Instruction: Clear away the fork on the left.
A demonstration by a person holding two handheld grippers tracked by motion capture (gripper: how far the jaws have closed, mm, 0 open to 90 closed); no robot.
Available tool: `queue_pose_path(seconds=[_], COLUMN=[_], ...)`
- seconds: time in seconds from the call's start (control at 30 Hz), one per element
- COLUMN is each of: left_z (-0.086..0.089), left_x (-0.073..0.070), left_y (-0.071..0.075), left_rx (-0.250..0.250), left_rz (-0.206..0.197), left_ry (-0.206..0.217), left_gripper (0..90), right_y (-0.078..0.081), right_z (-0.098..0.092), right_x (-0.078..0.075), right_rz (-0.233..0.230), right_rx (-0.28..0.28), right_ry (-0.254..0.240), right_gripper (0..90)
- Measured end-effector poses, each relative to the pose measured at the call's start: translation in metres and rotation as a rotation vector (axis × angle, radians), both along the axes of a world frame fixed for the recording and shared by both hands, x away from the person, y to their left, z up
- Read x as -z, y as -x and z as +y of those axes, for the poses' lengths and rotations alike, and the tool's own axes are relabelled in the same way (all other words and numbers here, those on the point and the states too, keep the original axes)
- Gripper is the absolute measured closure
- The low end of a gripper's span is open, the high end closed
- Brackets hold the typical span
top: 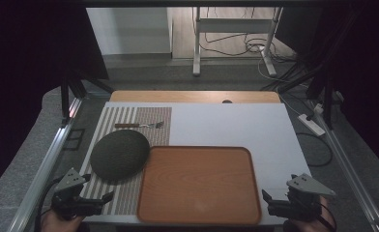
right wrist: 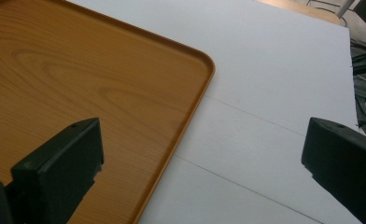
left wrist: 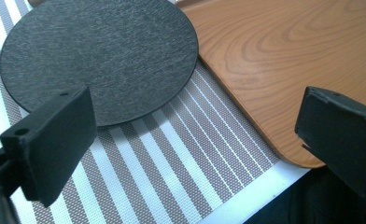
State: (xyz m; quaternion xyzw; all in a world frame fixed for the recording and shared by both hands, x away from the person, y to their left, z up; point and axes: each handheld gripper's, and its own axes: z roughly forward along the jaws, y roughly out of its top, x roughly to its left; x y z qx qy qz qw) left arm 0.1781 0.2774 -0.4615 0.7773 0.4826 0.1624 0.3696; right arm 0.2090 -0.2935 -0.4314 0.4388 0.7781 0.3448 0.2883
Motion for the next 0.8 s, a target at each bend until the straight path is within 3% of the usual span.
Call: queue_pose_path(seconds=[0.4,0.8], left_z=[0.0056,0.0025], left_x=[0.0003,0.0007], left_y=[0.0000,-0.0034], left_rx=[0.006,0.014], left_rz=[0.002,0.030], left_ry=[0.049,0.025], left_gripper=[0.2,0.0], right_y=[0.0002,0.0001], right_z=[0.0011,0.0022], right_x=[0.0002,0.0005], right_rz=[-0.002,0.000], right_rx=[0.001,0.005], right_ry=[0.010,0.020], right_gripper=[0.0,0.0])
